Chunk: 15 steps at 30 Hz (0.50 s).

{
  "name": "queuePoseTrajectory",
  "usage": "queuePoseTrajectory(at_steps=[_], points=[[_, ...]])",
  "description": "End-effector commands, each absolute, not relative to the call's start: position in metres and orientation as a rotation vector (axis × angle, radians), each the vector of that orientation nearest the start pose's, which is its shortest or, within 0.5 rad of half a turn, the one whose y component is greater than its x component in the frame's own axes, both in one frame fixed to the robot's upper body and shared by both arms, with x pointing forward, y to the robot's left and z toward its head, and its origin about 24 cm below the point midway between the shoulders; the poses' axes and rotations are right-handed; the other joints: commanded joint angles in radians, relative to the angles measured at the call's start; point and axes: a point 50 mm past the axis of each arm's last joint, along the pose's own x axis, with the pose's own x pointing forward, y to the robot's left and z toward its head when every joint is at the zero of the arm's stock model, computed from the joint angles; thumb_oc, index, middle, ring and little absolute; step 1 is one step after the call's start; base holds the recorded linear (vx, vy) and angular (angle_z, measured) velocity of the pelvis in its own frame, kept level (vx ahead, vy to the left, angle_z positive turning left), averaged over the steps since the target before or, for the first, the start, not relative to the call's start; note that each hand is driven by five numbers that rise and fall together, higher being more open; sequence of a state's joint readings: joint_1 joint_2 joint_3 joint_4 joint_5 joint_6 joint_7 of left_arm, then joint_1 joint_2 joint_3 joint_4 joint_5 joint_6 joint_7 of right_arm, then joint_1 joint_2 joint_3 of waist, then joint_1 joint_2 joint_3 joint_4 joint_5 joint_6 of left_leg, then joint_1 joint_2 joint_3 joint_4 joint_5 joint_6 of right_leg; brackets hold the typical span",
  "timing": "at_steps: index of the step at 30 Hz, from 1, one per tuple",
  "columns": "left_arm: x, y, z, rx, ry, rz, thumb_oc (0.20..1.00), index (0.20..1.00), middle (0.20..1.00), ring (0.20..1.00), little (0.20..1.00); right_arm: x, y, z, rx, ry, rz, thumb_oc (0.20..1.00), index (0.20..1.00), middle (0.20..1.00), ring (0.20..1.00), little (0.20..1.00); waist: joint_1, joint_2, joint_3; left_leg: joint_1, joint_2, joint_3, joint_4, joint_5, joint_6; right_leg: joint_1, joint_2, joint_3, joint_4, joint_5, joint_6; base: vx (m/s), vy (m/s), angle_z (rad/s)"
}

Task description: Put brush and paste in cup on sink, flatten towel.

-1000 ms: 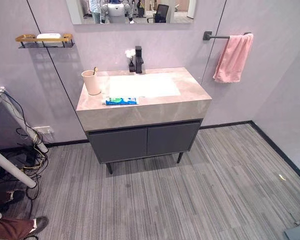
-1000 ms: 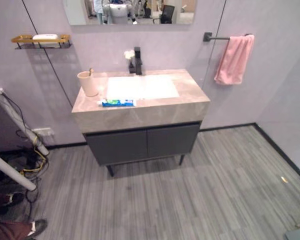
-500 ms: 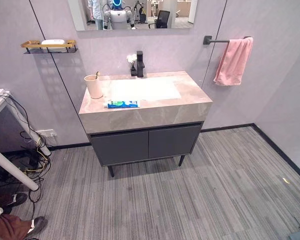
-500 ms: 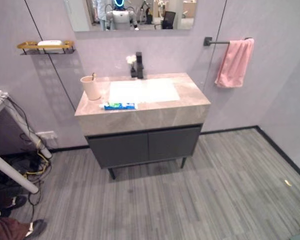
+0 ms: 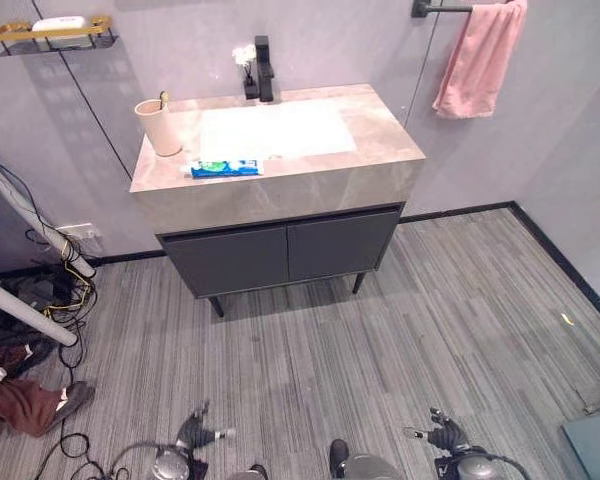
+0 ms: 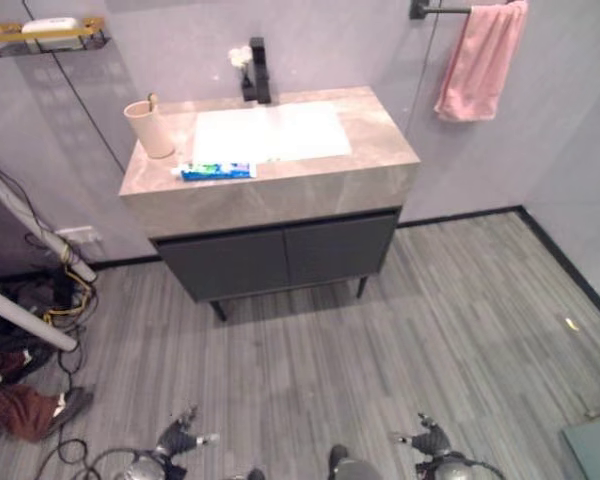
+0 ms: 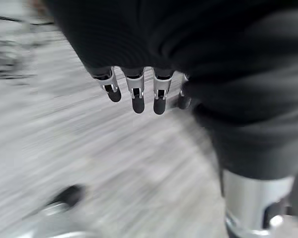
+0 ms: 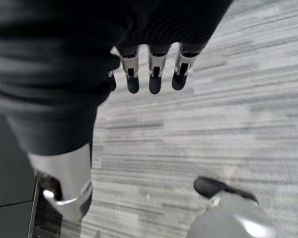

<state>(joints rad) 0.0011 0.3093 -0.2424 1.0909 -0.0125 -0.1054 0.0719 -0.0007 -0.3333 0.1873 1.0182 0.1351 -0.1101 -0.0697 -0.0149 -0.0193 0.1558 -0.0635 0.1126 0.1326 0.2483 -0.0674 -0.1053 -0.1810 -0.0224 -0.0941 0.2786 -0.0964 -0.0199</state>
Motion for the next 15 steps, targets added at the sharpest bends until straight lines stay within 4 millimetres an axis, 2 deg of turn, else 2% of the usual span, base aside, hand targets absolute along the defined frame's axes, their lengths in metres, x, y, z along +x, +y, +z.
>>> queuePoseTrajectory(at_steps=[1,4,5,7,8,9,10,11,12,15], points=[[0.138,0.241,-0.136,0.360,0.905,0.098,1.000,1.000,1.000,1.000,1.000,0.162,-0.268,-0.108,-0.338,0.750,-0.166,1.000,1.000,1.000,1.000,1.000,0.000,-0.020,0.018,-0.137,-0.017,-0.061,0.221,0.172,0.026,0.166,0.029,-0.007,-0.192,0.104,0.006,0.03,-0.191,0.12],[0.140,0.239,-0.136,0.343,0.899,0.123,1.000,1.000,1.000,1.000,1.000,0.165,-0.266,-0.106,-0.325,0.732,-0.180,1.000,1.000,1.000,1.000,1.000,-0.007,-0.019,0.025,-0.163,-0.014,-0.057,0.238,0.181,0.027,0.167,0.033,-0.013,-0.190,0.094,0.001,0.07,-0.048,0.02],[0.147,0.237,-0.133,0.334,0.866,0.143,1.000,1.000,1.000,1.000,1.000,0.175,-0.262,-0.100,-0.316,0.680,-0.180,1.000,1.000,1.000,1.000,1.000,-0.002,-0.014,0.032,-0.191,-0.055,-0.054,0.168,0.157,0.042,0.162,0.036,-0.010,-0.184,0.082,0.008,0.11,0.018,-0.03],[0.149,0.237,-0.132,0.334,0.854,0.153,1.000,1.000,1.000,1.000,1.000,0.180,-0.259,-0.098,-0.307,0.660,-0.179,1.000,1.000,1.000,1.000,1.000,-0.001,-0.013,0.026,-0.200,-0.052,-0.034,0.079,0.138,0.053,0.163,0.039,-0.008,-0.182,0.073,0.019,0.18,0.043,0.08],[0.149,0.238,-0.132,0.338,0.849,0.162,1.000,1.000,1.000,1.000,1.000,0.183,-0.257,-0.096,-0.306,0.645,-0.176,1.000,1.000,1.000,1.000,1.000,0.005,-0.012,0.023,-0.207,-0.042,-0.023,-0.002,0.156,0.056,0.169,0.042,-0.003,-0.183,0.065,0.023,0.15,0.046,0.08],[0.149,0.238,-0.132,0.338,0.849,0.162,1.000,1.000,1.000,1.000,1.000,0.183,-0.257,-0.096,-0.306,0.645,-0.176,1.000,1.000,1.000,1.000,1.000,0.005,-0.013,0.023,-0.205,-0.042,-0.022,-0.003,0.156,0.056,0.169,0.042,-0.003,-0.183,0.065,0.023,0.40,0.130,-0.24],[0.148,0.237,-0.132,0.349,0.844,0.177,1.000,1.000,1.000,1.000,1.000,0.189,-0.251,-0.093,-0.310,0.615,-0.164,1.000,1.000,1.000,1.000,1.000,0.035,0.003,0.019,-0.261,-0.008,-0.030,-0.176,0.257,0.041,0.213,0.068,0.022,-0.193,0.034,0.030,0.32,0.101,-0.21],[0.148,0.237,-0.132,0.349,0.844,0.177,1.000,1.000,1.000,1.000,1.000,0.189,-0.251,-0.093,-0.310,0.616,-0.164,1.000,1.000,1.000,1.000,1.000,0.035,0.000,0.022,-0.254,-0.011,-0.028,-0.182,0.260,0.041,0.218,0.065,0.023,-0.193,0.032,0.030,0.43,0.134,-0.16],[0.147,0.238,-0.132,0.349,0.845,0.188,1.000,1.000,1.000,1.000,1.000,0.190,-0.250,-0.093,-0.307,0.610,-0.165,1.000,1.000,1.000,1.000,1.000,0.042,0.004,0.021,-0.266,0.005,-0.022,-0.223,0.278,0.034,0.236,0.071,0.032,-0.196,0.022,0.033,0.24,0.074,-0.08],[0.146,0.242,-0.131,0.361,0.840,0.208,1.000,1.000,1.000,1.000,1.000,0.191,-0.245,-0.095,-0.301,0.617,-0.161,1.000,1.000,1.000,1.000,1.000,0.056,0.013,0.005,-0.258,0.041,0.047,-0.314,0.315,0.029,0.292,0.075,0.054,-0.195,-0.019,0.038,0.42,0.181,-0.29]])
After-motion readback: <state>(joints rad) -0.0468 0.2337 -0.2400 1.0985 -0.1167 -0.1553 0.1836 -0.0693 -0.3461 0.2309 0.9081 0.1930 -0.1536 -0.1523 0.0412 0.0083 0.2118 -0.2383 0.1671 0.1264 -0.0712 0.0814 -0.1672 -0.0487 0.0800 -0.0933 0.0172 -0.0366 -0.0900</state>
